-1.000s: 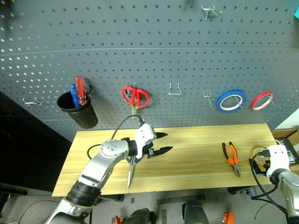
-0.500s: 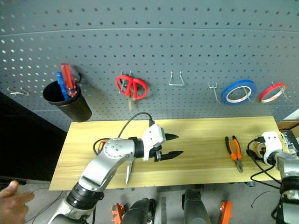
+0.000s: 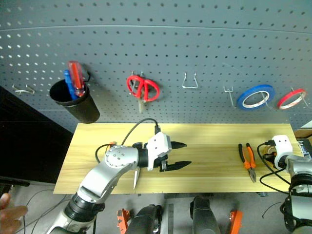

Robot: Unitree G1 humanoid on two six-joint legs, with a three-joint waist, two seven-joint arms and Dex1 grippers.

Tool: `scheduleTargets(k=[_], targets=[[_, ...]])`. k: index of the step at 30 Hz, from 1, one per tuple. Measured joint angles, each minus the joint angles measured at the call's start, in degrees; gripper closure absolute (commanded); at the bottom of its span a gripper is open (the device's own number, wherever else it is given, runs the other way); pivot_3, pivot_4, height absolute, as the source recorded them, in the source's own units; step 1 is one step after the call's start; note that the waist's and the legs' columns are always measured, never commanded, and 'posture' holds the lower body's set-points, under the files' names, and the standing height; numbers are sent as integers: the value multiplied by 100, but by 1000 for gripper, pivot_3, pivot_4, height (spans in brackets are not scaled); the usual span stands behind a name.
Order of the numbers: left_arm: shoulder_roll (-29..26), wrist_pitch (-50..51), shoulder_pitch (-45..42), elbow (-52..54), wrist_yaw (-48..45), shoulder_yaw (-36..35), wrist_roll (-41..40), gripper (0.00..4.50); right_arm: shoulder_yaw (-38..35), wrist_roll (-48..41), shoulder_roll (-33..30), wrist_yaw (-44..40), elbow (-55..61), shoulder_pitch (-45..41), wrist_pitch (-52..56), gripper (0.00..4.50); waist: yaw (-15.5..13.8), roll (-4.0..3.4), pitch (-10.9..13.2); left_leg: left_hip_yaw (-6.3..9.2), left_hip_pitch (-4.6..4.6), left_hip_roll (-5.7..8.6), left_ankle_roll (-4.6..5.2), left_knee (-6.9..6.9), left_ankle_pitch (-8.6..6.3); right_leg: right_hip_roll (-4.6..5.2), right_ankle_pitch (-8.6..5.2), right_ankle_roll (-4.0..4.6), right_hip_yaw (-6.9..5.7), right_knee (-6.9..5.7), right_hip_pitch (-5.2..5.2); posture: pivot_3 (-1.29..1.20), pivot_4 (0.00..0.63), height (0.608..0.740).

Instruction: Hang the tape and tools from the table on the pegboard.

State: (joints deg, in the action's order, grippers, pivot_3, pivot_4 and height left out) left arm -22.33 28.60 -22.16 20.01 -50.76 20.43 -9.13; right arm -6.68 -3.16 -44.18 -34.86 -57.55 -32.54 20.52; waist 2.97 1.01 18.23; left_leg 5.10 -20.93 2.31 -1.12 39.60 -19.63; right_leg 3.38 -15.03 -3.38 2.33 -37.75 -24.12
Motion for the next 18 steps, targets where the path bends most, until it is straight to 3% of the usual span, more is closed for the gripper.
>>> scheduleTargets(k=[7,11,15,18], targets=[[22,-136,21,-1,-144,34,-231,1405,-14,-10,8,63,1766,1180,315,4074,-13,-9,-8,9,-2,3,-2,25,-1,0,2,-4,-2,-15,3,-55,282,740],[76,-316,47,-9,-215,-6,-413,1405,-189,-38,-16,225,3626,2215,779,4074,-23,-33,-22,8,-12,4,-4,26,-1,3,2,-4,-1,-18,-9,-68,272,740],[96,-527,103,-43,-212,-109,-470,1405,-970,-25,-17,603,6115,3405,1274,4074,-14,-52,-32,11,-12,2,-6,23,-1,2,2,-7,0,-21,-11,-91,273,740],[37,-654,233,-107,-124,-330,-497,1405,-1435,-11,416,987,7994,4152,1617,4074,9,-45,-37,17,-10,-2,-11,24,-2,-4,1,-7,-2,-21,-8,-107,274,740]])
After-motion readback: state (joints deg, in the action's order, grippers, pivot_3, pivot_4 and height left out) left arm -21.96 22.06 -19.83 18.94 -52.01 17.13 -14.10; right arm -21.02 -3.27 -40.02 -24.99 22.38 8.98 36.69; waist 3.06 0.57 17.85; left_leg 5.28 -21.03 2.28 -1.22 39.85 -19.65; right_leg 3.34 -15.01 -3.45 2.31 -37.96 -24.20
